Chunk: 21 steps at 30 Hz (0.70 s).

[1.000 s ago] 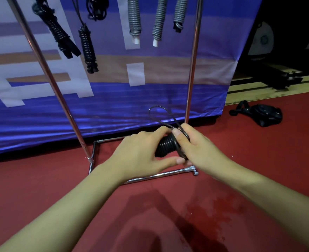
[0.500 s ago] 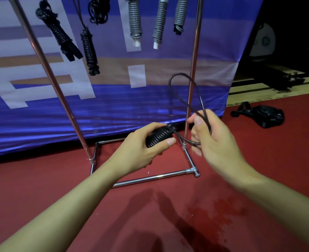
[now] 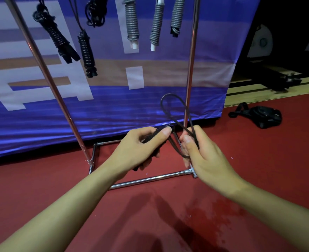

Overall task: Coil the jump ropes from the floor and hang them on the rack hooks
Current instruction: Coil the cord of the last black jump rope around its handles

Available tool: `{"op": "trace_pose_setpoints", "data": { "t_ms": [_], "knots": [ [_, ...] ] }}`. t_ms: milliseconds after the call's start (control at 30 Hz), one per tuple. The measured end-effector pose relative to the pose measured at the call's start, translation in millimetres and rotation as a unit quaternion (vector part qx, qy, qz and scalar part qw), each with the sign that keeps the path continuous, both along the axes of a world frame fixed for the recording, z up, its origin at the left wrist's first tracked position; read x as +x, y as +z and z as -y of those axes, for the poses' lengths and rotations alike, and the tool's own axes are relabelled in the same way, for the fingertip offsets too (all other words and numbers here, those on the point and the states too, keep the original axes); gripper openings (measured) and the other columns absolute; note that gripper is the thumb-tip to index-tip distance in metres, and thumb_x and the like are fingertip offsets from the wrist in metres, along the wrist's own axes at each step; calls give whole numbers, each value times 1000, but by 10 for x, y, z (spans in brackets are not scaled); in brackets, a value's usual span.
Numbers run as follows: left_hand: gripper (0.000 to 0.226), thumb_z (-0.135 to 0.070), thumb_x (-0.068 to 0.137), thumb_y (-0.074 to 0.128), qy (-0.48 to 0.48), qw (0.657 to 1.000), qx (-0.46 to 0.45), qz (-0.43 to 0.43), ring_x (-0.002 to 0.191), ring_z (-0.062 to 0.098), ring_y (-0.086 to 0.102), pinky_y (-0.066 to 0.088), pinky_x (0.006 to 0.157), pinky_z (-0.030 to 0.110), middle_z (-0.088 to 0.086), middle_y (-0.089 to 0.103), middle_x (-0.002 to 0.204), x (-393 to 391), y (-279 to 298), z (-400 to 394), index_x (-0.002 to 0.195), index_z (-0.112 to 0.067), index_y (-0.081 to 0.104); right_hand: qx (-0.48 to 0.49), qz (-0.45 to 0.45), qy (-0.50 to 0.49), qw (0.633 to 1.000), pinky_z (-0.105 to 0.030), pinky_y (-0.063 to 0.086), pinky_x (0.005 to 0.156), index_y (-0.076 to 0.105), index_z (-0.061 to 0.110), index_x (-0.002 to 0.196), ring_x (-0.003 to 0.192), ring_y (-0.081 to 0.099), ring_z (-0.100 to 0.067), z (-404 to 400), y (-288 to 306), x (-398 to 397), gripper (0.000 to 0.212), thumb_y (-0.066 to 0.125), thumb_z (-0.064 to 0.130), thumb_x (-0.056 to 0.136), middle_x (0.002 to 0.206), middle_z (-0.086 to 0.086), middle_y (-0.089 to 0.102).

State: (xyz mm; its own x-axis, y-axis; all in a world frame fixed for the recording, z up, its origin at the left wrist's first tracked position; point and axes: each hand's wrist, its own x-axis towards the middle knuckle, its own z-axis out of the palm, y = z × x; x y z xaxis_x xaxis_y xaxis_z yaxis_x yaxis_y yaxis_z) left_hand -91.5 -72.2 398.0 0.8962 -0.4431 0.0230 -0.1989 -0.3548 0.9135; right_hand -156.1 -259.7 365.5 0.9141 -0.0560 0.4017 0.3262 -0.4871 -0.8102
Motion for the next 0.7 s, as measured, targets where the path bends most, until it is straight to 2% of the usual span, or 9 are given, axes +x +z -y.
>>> {"op": "trace_pose_setpoints", "data": {
  "t_ms": [100, 167, 300, 367, 433, 533, 600, 700],
  "knots": [
    [49, -63, 91, 63, -30, 1000, 0, 1, 46, 21, 48, 31, 44, 27, 4, 64, 66, -12, 28, -15, 77, -17, 59, 8, -11, -14, 1000, -30, 50, 61, 47, 24, 93, 56, 62, -18, 38, -49, 50, 17, 41, 19, 109, 69, 6, 53],
    [45, -62, 90, 64, -59, 998, 2, 6, 46, 22, 48, 33, 43, 27, 5, 63, 66, -45, 50, -17, 74, -20, 60, 39, -27, -43, 998, -22, 47, 57, 49, 22, 91, 55, 57, -13, 78, -53, 122, 20, 42, 17, 109, 69, 4, 52],
    [40, -59, 89, 68, -68, 997, -10, 22, 46, 23, 48, 34, 42, 25, 6, 62, 64, -80, 50, 16, 74, -23, 60, 118, -45, -83, 988, -28, 48, 53, 54, 14, 96, 58, 53, -12, 168, -49, 276, 18, 42, 17, 109, 68, 8, 51],
    [40, -58, 89, 69, -47, 998, -21, 32, 45, 23, 49, 35, 44, 28, 5, 62, 64, -49, 35, 19, 76, -22, 60, 135, -44, -76, 987, -27, 53, 60, 54, 13, 95, 67, 57, -13, 161, -67, 302, 19, 42, 13, 109, 76, 2, 55],
    [43, -59, 87, 69, -20, 998, -30, 47, 44, 23, 48, 34, 44, 28, 5, 61, 62, -20, 35, 5, 79, -18, 62, 202, -62, -45, 977, -28, 58, 67, 54, 11, 95, 77, 63, -17, 104, -80, 285, 18, 43, 10, 109, 84, -5, 60],
    [52, -62, 84, 68, 6, 997, -35, 63, 44, 22, 48, 34, 43, 28, 3, 59, 60, 17, 45, -21, 83, -11, 62, 285, -78, -22, 955, -27, 59, 66, 55, 9, 98, 78, 73, -19, 26, -71, 249, 12, 47, 9, 107, 83, -9, 71],
    [49, -61, 88, 69, 26, 997, -33, 64, 45, 23, 48, 36, 45, 33, 2, 58, 60, 69, 38, -53, 83, -13, 63, 360, -72, -10, 930, -27, 60, 68, 55, 8, 100, 77, 74, -17, 9, -43, 232, 6, 51, 6, 105, 79, -9, 73],
    [43, -59, 90, 70, 55, 996, -35, 58, 47, 23, 48, 38, 47, 41, 2, 58, 60, 146, 18, -124, 77, -20, 62, 528, -70, 30, 846, -29, 61, 74, 57, 7, 106, 82, 75, -19, 23, 63, 226, 11, 50, 0, 102, 85, -13, 73]
  ]
}}
